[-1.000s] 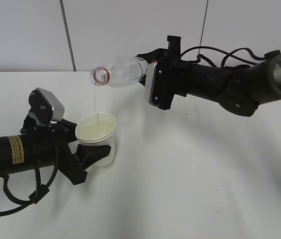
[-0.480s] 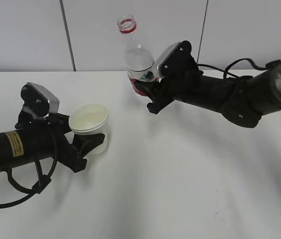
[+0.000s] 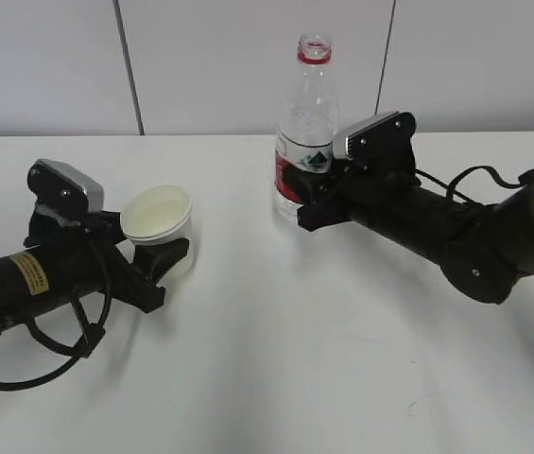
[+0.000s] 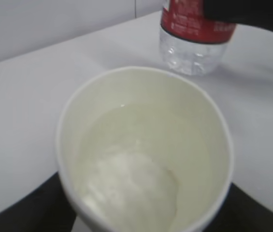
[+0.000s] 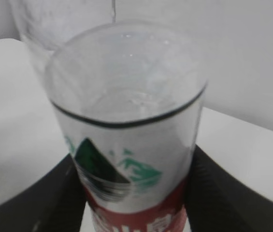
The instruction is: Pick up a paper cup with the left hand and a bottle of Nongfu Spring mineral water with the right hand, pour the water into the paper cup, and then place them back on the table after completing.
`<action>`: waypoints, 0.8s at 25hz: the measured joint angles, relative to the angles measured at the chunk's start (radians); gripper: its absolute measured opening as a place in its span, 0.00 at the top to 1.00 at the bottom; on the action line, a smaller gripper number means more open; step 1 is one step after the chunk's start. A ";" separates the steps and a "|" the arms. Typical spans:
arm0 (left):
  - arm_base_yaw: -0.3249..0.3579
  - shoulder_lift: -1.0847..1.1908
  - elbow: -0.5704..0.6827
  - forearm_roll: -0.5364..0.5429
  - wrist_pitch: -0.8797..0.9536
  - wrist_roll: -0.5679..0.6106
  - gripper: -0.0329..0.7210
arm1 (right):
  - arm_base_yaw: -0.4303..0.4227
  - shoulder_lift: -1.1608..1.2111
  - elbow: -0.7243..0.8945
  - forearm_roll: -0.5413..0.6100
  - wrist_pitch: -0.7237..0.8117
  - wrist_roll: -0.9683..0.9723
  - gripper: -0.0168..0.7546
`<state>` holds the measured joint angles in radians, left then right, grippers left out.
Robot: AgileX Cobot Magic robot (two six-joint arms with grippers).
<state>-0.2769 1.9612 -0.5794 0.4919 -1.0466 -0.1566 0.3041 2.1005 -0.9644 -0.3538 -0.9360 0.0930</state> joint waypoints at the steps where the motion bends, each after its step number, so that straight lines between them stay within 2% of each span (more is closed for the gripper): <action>1: 0.000 0.011 0.000 -0.024 -0.013 0.010 0.37 | 0.000 0.000 0.008 0.002 0.000 0.000 0.44; 10: 0.000 0.071 -0.001 -0.086 -0.052 0.054 0.37 | 0.000 0.006 0.026 -0.011 0.003 0.006 0.44; 15: 0.000 0.100 -0.054 -0.100 0.009 0.054 0.37 | 0.000 0.007 0.035 -0.040 0.010 0.019 0.44; 20: 0.000 0.125 -0.073 -0.104 -0.021 0.054 0.37 | 0.000 0.007 0.035 -0.053 0.013 0.047 0.44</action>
<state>-0.2769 2.0861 -0.6528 0.3882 -1.0676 -0.1025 0.3041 2.1077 -0.9295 -0.4071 -0.9231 0.1402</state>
